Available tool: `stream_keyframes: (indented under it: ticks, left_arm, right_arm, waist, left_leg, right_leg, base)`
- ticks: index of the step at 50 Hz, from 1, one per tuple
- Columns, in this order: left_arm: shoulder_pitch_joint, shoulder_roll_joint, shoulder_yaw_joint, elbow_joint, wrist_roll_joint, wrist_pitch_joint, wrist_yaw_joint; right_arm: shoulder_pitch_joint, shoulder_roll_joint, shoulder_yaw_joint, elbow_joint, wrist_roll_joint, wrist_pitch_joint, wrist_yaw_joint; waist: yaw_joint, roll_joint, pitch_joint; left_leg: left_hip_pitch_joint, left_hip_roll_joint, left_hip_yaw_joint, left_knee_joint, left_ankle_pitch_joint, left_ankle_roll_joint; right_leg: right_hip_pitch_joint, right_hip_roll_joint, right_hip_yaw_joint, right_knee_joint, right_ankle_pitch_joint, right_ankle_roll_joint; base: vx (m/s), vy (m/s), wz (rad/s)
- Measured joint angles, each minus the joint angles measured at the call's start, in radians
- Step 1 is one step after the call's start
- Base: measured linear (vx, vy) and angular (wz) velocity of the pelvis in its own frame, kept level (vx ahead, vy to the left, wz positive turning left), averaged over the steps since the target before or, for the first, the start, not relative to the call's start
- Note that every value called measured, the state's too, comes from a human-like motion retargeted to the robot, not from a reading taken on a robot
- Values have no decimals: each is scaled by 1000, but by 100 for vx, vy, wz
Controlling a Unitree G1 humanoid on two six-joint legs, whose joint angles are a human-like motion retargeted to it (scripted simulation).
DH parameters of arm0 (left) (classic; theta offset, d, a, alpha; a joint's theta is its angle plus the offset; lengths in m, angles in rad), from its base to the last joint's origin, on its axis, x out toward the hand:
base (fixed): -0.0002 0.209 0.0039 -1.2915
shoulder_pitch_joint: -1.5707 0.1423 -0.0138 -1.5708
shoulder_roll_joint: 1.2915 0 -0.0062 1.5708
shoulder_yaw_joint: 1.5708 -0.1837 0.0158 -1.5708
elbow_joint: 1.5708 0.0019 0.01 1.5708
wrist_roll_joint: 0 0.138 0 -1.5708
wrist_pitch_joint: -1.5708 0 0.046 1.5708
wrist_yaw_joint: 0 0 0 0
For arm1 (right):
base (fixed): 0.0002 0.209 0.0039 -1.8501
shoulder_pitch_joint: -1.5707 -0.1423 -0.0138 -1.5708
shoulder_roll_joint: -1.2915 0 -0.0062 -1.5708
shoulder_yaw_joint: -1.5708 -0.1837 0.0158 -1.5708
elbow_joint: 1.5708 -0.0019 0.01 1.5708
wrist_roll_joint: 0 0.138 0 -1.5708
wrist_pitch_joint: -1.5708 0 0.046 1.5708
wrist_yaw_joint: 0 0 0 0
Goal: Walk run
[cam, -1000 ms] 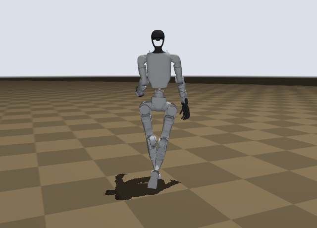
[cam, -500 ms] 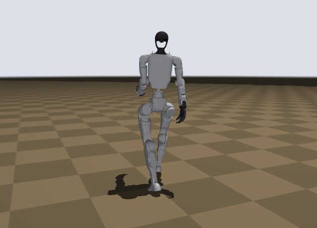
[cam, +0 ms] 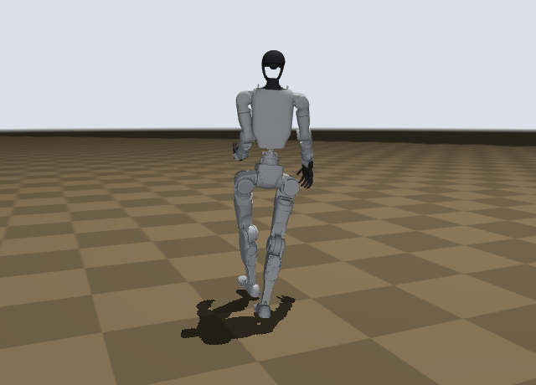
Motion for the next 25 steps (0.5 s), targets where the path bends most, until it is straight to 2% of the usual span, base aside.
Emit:
stream_keyframes:
  ticks: [2, 5, 7, 8, 10, 12, 13, 14, 15, 17, 18, 20, 23, 25]
  left_arm:
    - [4, -1, 4, -7, 0, 0, -6]
    - [16, 0, 8, -17, 17, 0, -14]
    - [1, 7, 22, -7, 39, 6, -26]
    - [4, 7, 28, -5, 46, 5, -30]
    - [19, 10, 39, -4, 46, 1, -37]
    - [30, 13, 54, -1, 23, 4, -44]
    - [30, 17, 61, 2, 6, 10, -46]
    - [25, 21, 65, 5, -8, 16, -46]
    - [18, 24, 67, 9, -20, 22, -44]
    - [-18, 39, 55, 16, -31, 18, -22]
    - [-35, 45, 49, 18, -31, 10, -7]
    - [-63, 48, 32, 20, -26, -5, 24]
    - [-90, 63, -3, 5, -22, -20, 34]
    - [-104, 75, -20, -6, -22, -23, 24]
  right_arm:
    - [-1, 2, 4, -19, 1, -11, -9]
    - [26, 12, 17, -17, -4, -17, -13]
    - [56, 21, 13, 15, -27, -16, -11]
    - [75, 26, 14, 42, -48, -12, -6]
    - [119, 40, 12, 111, -105, 13, 3]
    - [165, 54, 13, 201, -167, 56, -6]
    - [186, 60, 15, 250, -188, 78, -16]
    - [203, 60, 16, 294, -199, 94, -22]
    - [217, 57, 16, 336, -205, 105, -26]
    - [262, 43, -13, 415, -209, 117, 10]
    - [287, 42, -27, 432, -207, 119, 34]
    - [356, 41, -54, 438, -192, 125, 77]
    - [468, 42, -107, 433, -144, 105, 77]
    - [535, 43, -133, 432, -108, 93, 65]
  waist:
    - [2, -1, 3]
    - [26, -11, 3]
    - [59, -24, -8]
    - [82, -33, -16]
    - [126, -40, -36]
    - [112, -37, -58]
    - [89, -26, -61]
    - [69, -30, -55]
    - [50, -41, -44]
    - [31, -2, -27]
    - [38, 37, -25]
    - [36, 75, -19]
    - [-50, 116, -16]
    - [-87, 121, -19]
  left_leg:
    - [-5, -41, 26, -99, -57, -40]
    - [19, -51, 81, -117, -71, -66]
    - [16, -48, 40, -62, -36, 51]
    - [19, -41, 41, -52, -12, 78]
    - [36, -29, 9, -35, 68, 84]
    - [42, -9, -55, 12, 57, 117]
    - [43, -2, -97, 44, 34, 123]
    - [61, -7, -95, 66, 13, 129]
    - [88, -18, -70, 83, -8, 135]
    - [169, 17, -44, 66, -43, 129]
    - [184, 54, -72, 55, -49, 117]
    - [222, 85, -71, 43, -64, 101]
    - [281, 86, -133, 16, -82, 91]
    - [314, 66, -168, 5, -99, 89]
  right_leg:
    - [38, 13, -17, 2, -12, -10]
    - [90, 29, -15, 27, 4, -16]
    - [97, 18, -31, 61, 67, -1]
    - [106, 3, -51, 82, 118, 11]
    - [113, -20, -88, 151, 276, 54]
    - [73, -27, -83, 283, 473, 128]
    - [32, 0, -48, 378, 553, 161]
    - [-17, 0, -26, 510, 583, 188]
    - [-70, -13, -10, 661, 586, 212]
    - [-166, 20, 7, 805, 576, 201]
    - [-200, 60, 7, 784, 545, 169]
    - [-272, 33, -27, 794, 440, 110]
    - [-393, -13, -50, 732, 271, 87]
    - [-444, -54, -39, 604, 212, 122]
  base:
    - [95, -19, -7]
    - [78, -16, -32]
    - [99, -18, -70]
    - [117, -17, -104]
    - [113, -14, -114]
    - [118, -7, -39]
    - [102, -6, 24]
    - [90, -6, 50]
    - [94, -7, 55]
    - [84, -6, 30]
    - [67, -3, -8]
    - [77, 0, 23]
    - [84, -2, 146]
    - [74, -7, 126]
